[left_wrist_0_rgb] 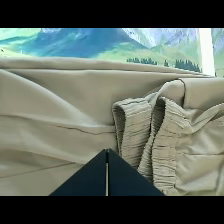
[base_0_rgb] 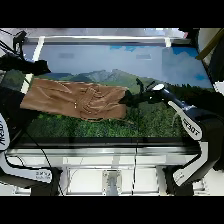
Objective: Fold the clothes and pants, and hang the long-sleeved shirts on hangers.
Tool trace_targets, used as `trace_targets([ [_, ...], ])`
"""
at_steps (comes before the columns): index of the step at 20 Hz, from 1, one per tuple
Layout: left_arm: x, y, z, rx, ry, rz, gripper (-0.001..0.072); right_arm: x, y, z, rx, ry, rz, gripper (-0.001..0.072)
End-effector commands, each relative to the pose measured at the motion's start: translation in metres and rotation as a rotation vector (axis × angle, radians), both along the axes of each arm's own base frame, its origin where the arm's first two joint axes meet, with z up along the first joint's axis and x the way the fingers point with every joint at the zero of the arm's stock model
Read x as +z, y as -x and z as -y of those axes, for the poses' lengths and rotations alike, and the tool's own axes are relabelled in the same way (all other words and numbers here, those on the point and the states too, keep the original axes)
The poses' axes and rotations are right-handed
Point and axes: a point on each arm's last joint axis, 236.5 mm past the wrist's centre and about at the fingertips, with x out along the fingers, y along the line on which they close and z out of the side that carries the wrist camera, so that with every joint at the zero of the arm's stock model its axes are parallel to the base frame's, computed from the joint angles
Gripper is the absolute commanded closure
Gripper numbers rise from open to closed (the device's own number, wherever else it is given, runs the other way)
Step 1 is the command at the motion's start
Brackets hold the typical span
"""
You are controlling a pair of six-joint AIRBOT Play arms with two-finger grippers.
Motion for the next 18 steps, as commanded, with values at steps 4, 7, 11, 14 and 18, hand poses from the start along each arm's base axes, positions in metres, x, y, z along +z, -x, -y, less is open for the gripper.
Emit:
trace_targets([
  [4, -0.002, 0.021, 0.044, -0.118, 0.008, -0.064, 0.0696, 0.086, 0.031, 0.08, 0.095, 0.081, 0.063, 0.0671],
  [7, 0.0, 0.034, 0.106, -0.25, 0.025, -0.074, 0.0696, 0.125, 0.04, 0.132, -0.01, 0.147, 0.079, 0.0671],
  [11, -0.039, 0.047, 0.227, -0.495, 0.009, -0.07, 0.0696, 0.166, 0.033, 0.152, -0.105, 0.161, 0.153, 0.0672],
  [14, -0.115, 0.072, 0.296, -0.627, -0.023, -0.19, 0.0696, 0.194, 0.008, 0.142, -0.164, 0.166, 0.247, 0.0672],
  [18, -0.169, 0.092, 0.357, -0.64, 0.095, -0.285, 0.0696, 0.22, 0.0, 0.108, -0.145, 0.153, 0.328, 0.0672],
])
